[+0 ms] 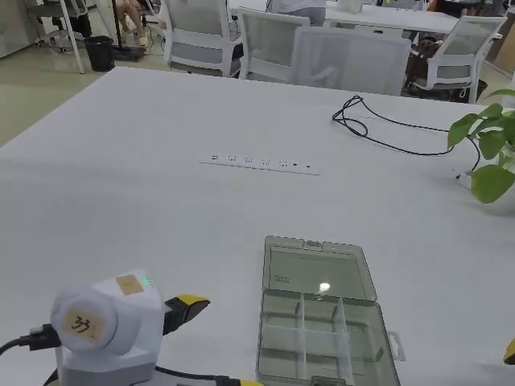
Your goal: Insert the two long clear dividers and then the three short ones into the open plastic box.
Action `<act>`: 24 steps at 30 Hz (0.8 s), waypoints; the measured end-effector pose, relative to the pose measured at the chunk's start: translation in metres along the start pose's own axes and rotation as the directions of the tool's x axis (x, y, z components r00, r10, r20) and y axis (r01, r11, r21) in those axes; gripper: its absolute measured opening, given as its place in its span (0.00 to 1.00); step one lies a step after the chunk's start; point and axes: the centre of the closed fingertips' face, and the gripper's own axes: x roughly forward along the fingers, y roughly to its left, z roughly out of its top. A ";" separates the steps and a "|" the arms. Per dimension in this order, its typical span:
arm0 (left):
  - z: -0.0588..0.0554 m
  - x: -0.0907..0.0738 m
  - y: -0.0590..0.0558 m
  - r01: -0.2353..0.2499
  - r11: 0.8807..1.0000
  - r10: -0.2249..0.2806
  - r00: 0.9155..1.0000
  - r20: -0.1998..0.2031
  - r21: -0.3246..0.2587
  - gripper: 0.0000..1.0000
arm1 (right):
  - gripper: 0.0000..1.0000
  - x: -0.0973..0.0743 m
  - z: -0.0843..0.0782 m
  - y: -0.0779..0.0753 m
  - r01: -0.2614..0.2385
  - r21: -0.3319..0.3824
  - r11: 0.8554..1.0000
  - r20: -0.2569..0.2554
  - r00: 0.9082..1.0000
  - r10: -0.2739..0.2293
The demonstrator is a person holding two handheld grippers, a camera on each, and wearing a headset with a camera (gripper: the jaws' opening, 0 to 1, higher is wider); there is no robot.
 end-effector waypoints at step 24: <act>0.043 0.037 -0.039 0.162 0.940 -0.159 0.987 0.035 -0.299 0.60 | 0.32 -0.062 0.171 -0.001 0.271 -0.212 0.939 0.339 0.921 -0.190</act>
